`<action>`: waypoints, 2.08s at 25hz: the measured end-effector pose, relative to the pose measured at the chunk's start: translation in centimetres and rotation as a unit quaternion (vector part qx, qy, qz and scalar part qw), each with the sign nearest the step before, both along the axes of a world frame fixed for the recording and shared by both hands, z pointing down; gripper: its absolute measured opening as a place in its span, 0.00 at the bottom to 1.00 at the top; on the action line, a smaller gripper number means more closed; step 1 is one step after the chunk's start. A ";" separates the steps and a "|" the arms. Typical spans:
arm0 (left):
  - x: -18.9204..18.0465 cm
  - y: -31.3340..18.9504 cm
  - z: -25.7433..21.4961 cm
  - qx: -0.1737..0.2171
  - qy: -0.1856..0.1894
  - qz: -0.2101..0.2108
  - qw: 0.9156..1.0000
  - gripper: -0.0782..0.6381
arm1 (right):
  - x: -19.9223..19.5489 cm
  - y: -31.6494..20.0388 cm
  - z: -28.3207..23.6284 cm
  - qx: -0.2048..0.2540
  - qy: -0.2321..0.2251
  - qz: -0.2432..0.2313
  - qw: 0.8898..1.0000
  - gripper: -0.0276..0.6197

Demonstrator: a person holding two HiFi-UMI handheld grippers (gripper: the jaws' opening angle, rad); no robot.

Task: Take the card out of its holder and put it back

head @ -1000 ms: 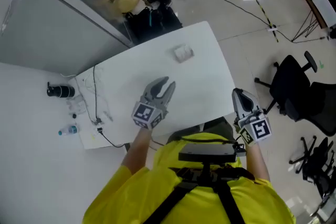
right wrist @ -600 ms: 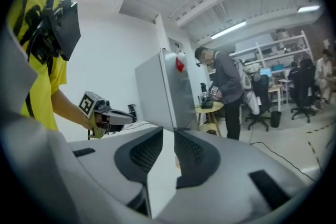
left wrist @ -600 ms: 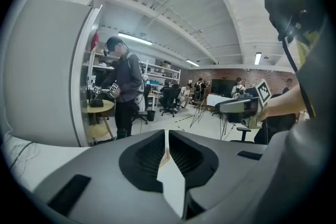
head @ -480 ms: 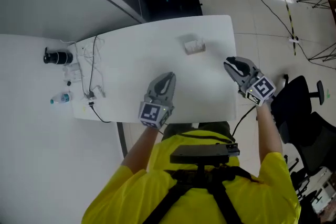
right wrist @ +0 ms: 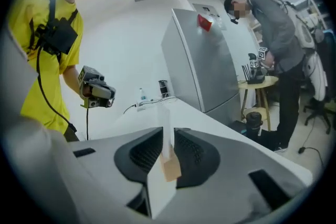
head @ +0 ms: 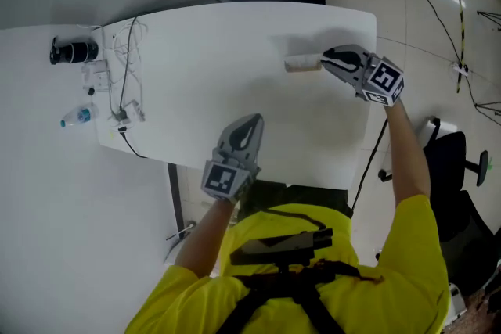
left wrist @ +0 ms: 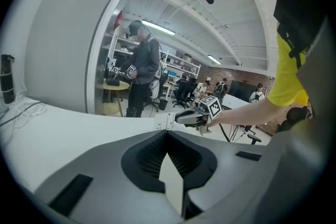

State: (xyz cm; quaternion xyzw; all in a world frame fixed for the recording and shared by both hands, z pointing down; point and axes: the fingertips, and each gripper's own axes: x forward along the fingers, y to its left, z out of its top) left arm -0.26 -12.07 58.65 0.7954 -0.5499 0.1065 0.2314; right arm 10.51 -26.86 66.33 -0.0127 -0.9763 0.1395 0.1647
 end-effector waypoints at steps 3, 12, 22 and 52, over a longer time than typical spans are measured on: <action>-0.2 0.4 1.0 -0.011 0.003 0.007 1.000 0.11 | -1.4 0.4 0.9 -0.012 -0.006 -0.034 0.999 0.15; 0.6 0.0 -0.4 0.019 0.025 0.028 0.999 0.11 | -1.9 1.2 0.5 -0.004 -0.018 -0.049 0.999 0.07; -0.8 -0.1 -4.0 0.056 0.022 0.043 0.997 0.11 | -1.7 -1.7 -11.5 0.048 -0.064 -0.012 0.997 0.07; -0.9 1.6 -6.7 0.074 0.026 0.079 0.994 0.11 | -2.4 0.8 -22.4 0.104 -0.063 -0.011 0.992 0.07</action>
